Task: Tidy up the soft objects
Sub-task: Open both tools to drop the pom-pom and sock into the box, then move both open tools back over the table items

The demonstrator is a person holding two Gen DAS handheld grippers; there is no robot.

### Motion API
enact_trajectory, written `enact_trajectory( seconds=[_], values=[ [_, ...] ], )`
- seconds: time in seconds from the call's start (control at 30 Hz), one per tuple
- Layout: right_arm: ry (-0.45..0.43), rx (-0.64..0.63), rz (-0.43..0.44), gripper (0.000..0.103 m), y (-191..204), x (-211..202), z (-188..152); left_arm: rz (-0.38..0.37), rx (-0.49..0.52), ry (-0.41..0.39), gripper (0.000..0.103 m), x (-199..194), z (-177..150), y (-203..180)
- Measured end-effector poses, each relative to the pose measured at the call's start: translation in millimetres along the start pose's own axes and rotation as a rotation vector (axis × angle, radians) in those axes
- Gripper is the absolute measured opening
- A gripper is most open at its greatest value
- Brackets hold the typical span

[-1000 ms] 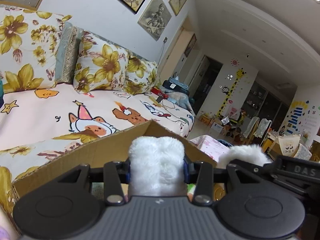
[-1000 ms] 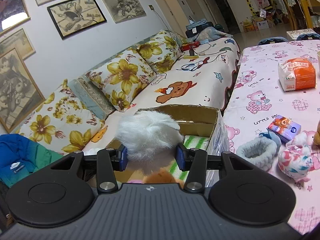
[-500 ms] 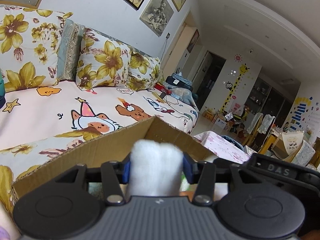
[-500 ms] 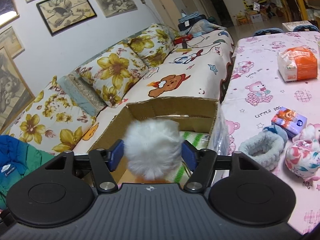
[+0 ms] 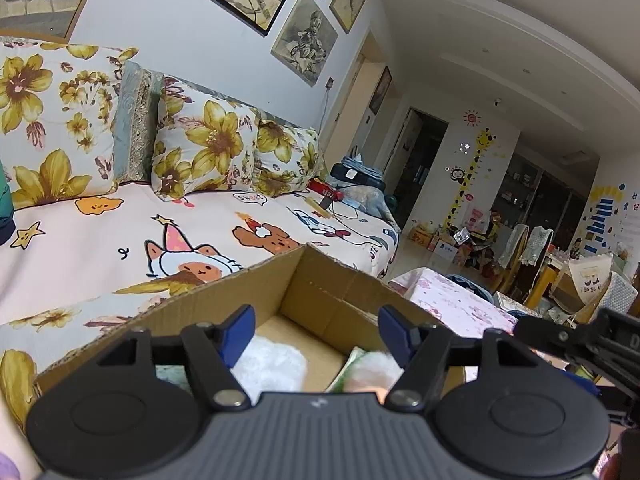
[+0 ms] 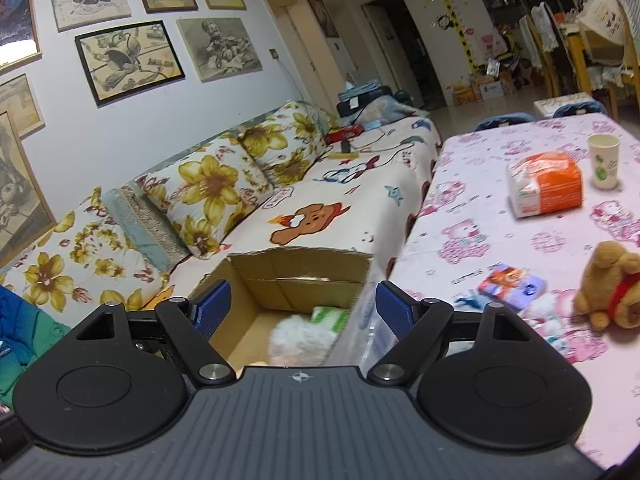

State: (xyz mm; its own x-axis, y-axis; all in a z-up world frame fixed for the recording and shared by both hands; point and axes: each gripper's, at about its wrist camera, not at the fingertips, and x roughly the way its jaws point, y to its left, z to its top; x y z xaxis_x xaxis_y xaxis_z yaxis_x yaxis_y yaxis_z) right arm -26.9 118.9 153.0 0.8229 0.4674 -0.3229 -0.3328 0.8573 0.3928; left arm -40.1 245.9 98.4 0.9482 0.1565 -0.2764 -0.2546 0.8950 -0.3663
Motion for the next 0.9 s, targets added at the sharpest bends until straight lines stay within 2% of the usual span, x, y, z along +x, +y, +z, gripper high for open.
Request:
enact_trajectory(
  seconds=[0.37, 0.9],
  values=[
    [-0.027, -0.002, -0.085, 0.100, -16.0, -23.1, -11.5, -0.053, 0.071, -0.011, 0.072, -3.1, -4.4, -18.0],
    [-0.048, 0.018, -0.157, 0.100, -32.1, -44.4, -25.6, -0.136, 0.181, -0.010, 0.074, -6.1, -20.5, -55.0]
  ],
)
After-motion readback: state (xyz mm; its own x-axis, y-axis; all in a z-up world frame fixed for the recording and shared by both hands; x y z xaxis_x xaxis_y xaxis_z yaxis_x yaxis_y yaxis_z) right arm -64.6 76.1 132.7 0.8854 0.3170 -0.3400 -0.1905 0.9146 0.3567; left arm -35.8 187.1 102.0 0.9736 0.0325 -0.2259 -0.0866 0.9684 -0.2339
